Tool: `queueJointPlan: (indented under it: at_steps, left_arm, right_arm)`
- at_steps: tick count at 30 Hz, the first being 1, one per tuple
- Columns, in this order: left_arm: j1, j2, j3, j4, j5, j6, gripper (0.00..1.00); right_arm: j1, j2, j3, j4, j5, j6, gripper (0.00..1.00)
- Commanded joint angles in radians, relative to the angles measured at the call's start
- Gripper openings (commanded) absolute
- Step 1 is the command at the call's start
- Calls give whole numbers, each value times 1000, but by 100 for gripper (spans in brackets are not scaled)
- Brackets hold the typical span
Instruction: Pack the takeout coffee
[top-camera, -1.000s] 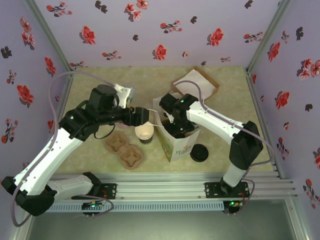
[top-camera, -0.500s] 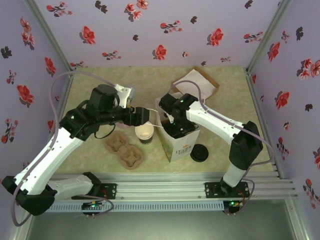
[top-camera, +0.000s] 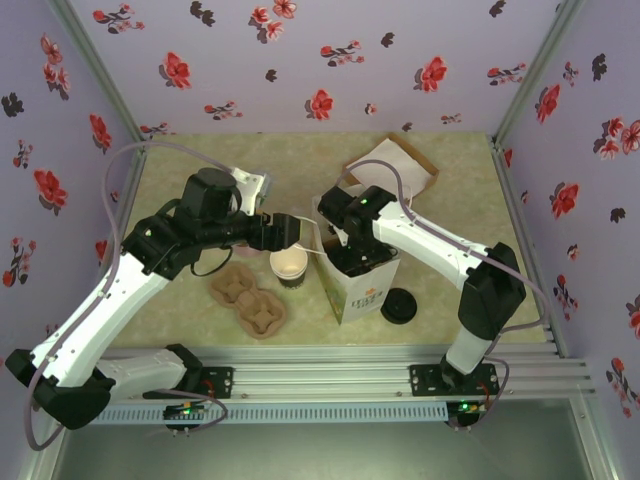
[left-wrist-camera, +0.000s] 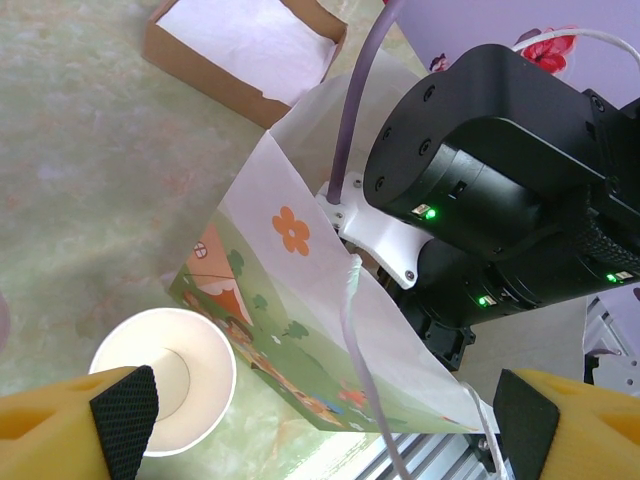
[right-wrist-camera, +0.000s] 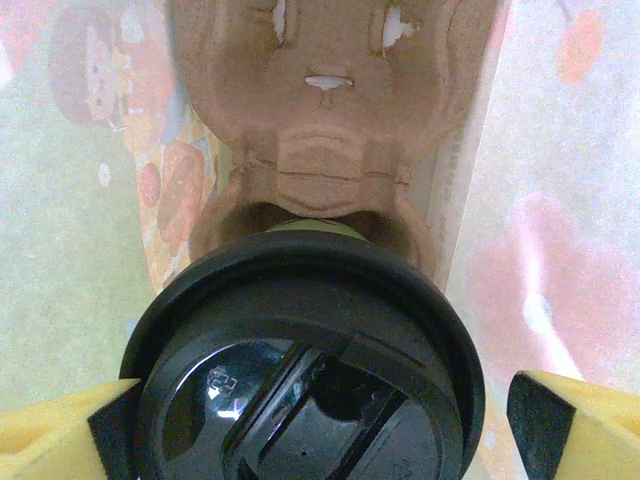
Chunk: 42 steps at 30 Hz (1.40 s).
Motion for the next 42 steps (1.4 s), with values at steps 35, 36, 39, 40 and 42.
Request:
queueJointPlan:
  at_steps: [35, 36, 39, 40, 42]
  left_arm:
    - [-6, 12, 1, 31, -23, 1, 90]
    - [-6, 14, 1, 29, -23, 1, 90]
    - [-6, 14, -1, 29, -23, 3, 90]
    - [-6, 14, 0, 31, -23, 2, 90]
    - [-6, 15, -1, 33, -23, 2, 90]
  right_arm:
    - [18, -89, 85, -76, 66, 52, 97]
    - [19, -92, 87, -77, 68, 52, 97]
    - [21, -91, 94, -81, 71, 52, 97]
    - [21, -90, 96, -81, 72, 52, 97]
    - [22, -90, 99, -84, 73, 53, 97]
